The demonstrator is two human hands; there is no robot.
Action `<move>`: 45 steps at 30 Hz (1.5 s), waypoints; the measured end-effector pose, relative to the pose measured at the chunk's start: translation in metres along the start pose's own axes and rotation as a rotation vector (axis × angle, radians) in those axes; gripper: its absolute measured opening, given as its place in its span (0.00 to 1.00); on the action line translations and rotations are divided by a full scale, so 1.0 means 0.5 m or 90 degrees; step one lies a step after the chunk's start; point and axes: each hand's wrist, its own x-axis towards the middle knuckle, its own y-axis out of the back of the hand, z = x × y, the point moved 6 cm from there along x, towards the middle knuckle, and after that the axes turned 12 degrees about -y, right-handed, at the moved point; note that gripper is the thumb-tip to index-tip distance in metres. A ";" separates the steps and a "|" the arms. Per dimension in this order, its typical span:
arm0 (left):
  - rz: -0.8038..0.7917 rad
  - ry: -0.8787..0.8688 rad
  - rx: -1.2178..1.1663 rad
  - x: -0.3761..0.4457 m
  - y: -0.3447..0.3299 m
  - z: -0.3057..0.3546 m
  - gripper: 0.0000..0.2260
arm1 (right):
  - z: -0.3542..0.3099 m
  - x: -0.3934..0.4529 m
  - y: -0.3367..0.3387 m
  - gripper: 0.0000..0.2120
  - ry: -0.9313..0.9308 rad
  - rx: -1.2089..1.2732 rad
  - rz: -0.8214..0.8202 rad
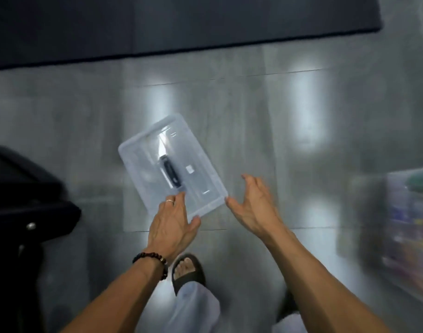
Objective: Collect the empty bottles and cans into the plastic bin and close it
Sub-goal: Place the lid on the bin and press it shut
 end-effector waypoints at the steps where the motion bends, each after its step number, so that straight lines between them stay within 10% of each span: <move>1: 0.013 0.036 -0.016 0.013 0.004 -0.062 0.30 | -0.040 0.027 -0.041 0.31 0.014 -0.016 -0.012; 11: 0.101 0.255 -0.216 0.210 -0.179 -0.471 0.39 | -0.192 0.375 -0.363 0.33 0.063 -0.183 -0.027; 22: 0.185 0.361 -0.287 0.270 -0.249 -0.535 0.52 | -0.173 0.505 -0.394 0.43 0.043 -0.172 0.106; 31: 0.173 0.245 -0.230 0.283 -0.135 -0.350 0.51 | -0.099 0.403 -0.193 0.44 -0.007 -0.084 0.199; 45: -0.030 -0.094 -0.137 0.143 -0.092 0.354 0.48 | 0.407 -0.046 0.299 0.44 -0.311 0.123 0.386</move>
